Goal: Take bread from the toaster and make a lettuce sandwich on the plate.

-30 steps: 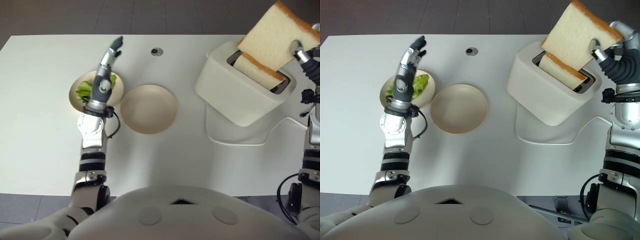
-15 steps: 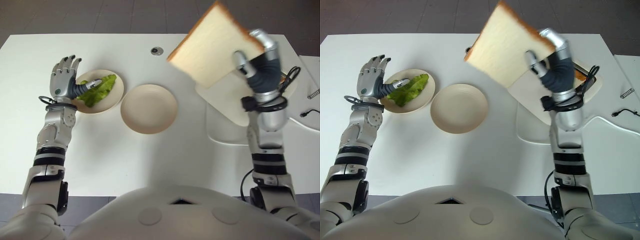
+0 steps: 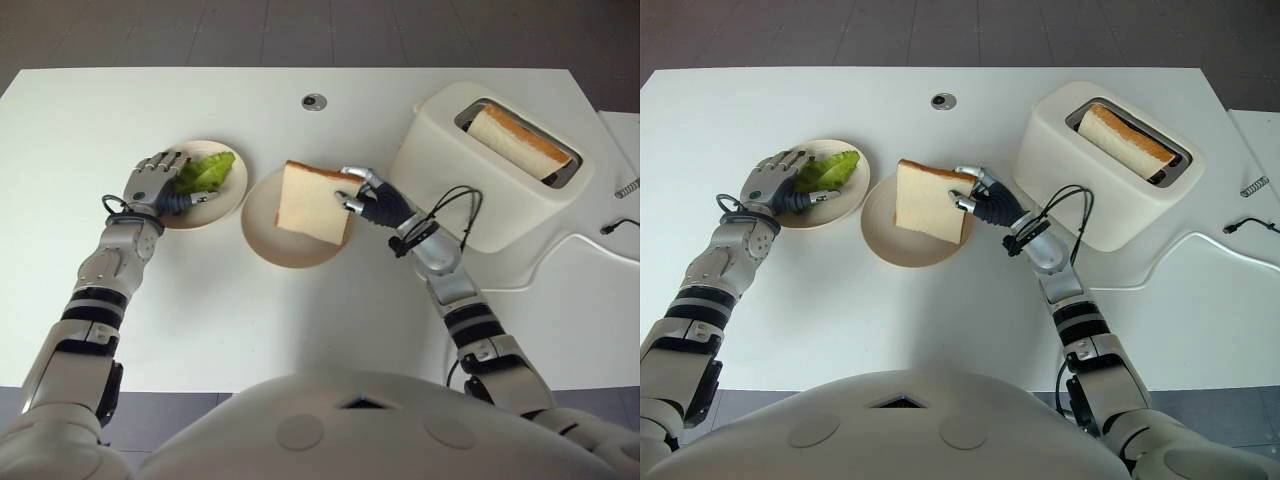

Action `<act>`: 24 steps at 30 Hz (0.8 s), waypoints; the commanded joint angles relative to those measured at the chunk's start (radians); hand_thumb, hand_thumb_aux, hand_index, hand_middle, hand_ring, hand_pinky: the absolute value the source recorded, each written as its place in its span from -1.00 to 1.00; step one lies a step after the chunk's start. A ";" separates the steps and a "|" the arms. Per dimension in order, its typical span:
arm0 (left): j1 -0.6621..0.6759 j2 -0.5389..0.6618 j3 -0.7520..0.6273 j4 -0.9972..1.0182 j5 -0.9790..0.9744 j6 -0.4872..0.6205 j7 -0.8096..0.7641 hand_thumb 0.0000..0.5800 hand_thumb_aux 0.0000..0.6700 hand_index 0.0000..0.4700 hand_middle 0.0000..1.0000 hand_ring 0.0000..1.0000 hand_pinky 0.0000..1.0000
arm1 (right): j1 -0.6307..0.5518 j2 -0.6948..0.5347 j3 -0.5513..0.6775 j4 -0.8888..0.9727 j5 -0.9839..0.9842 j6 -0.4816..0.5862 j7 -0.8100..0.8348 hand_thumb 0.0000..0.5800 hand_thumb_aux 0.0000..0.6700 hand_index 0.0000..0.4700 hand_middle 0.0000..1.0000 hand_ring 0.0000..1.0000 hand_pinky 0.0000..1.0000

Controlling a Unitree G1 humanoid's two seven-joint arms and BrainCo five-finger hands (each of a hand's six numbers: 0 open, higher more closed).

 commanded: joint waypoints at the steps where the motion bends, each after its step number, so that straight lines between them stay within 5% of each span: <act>1: 0.008 0.002 -0.037 -0.024 -0.035 -0.025 -0.026 -0.34 -0.64 -0.64 -1.00 -1.00 -1.00 | -0.004 -0.005 0.026 0.040 -0.023 -0.004 0.020 1.00 1.00 1.00 1.00 1.00 1.00; 2: 0.010 -0.001 -0.038 -0.035 -0.051 -0.033 -0.027 0.22 -0.25 -0.25 -1.00 -1.00 -1.00 | -0.001 -0.008 0.028 0.035 -0.023 -0.004 0.024 1.00 1.00 1.00 1.00 1.00 1.00; 3: 0.008 -0.004 -0.039 -0.038 -0.062 -0.041 -0.023 0.46 -0.04 -0.04 -1.00 -1.00 -1.00 | 0.001 -0.010 0.029 0.029 -0.022 -0.002 0.028 1.00 1.00 1.00 1.00 1.00 1.00; 5: 0.000 -0.009 -0.040 -0.028 -0.079 -0.054 -0.004 0.61 0.12 0.12 -1.00 -1.00 -1.00 | 0.003 -0.017 0.028 0.016 -0.023 0.003 0.031 1.00 1.00 1.00 1.00 1.00 1.00; 7: -0.009 -0.012 -0.044 -0.010 -0.090 -0.067 0.019 0.69 0.21 0.21 -1.00 -1.00 -1.00 | 0.003 -0.025 0.024 0.002 -0.029 0.011 0.026 0.78 0.33 0.33 1.00 1.00 1.00; 8: -0.012 -0.014 -0.046 -0.002 -0.093 -0.072 0.029 0.71 0.24 0.24 -1.00 -1.00 -1.00 | 0.003 -0.030 0.022 -0.007 -0.038 0.013 0.019 -0.85 -0.92 -0.92 0.85 0.85 0.85; 9: -0.015 -0.015 -0.048 0.005 -0.097 -0.078 0.041 0.75 0.29 0.29 -1.00 -1.00 -1.00 | 0.003 -0.034 0.020 -0.015 -0.045 0.013 0.013 -1.00 -1.00 -1.00 0.58 0.58 0.58; 11: -0.021 -0.018 -0.050 0.017 -0.103 -0.090 0.063 0.78 0.34 0.34 -1.00 -1.00 -1.00 | 0.007 -0.038 0.016 -0.041 -0.057 0.010 0.001 -1.00 -1.00 -1.00 -0.78 -0.78 -0.78; 12: -0.024 -0.019 -0.052 0.024 -0.104 -0.096 0.076 0.85 0.46 0.46 -1.00 -1.00 -1.00 | 0.010 -0.041 0.013 -0.056 -0.069 0.006 -0.012 -1.00 -1.00 -1.00 -1.00 -1.00 -1.00; 19: -0.042 -0.034 -0.057 0.063 -0.137 -0.163 0.145 0.96 0.70 0.70 -1.00 -1.00 -1.00 | 0.018 -0.052 -0.025 -0.138 -0.137 -0.026 -0.124 -1.00 -1.00 -1.00 -1.00 -1.00 -1.00; 21: -0.040 -0.043 -0.053 0.059 -0.159 -0.189 0.147 0.92 0.61 0.61 -1.00 -1.00 -1.00 | 0.015 -0.048 -0.059 -0.160 -0.129 -0.036 -0.164 -1.00 -1.00 -1.00 -1.00 -1.00 -1.00; 22: -0.039 -0.045 -0.054 0.056 -0.162 -0.195 0.154 0.74 0.28 0.28 -1.00 -1.00 -1.00 | 0.011 -0.046 -0.080 -0.167 -0.123 -0.039 -0.190 -1.00 -1.00 -1.00 -1.00 -1.00 -1.00; 24: -0.040 -0.051 -0.056 0.057 -0.174 -0.210 0.160 0.70 0.22 0.22 -1.00 -1.00 -1.00 | -0.001 -0.042 -0.126 -0.177 -0.116 -0.038 -0.242 -1.00 -1.00 -1.00 -1.00 -1.00 -1.00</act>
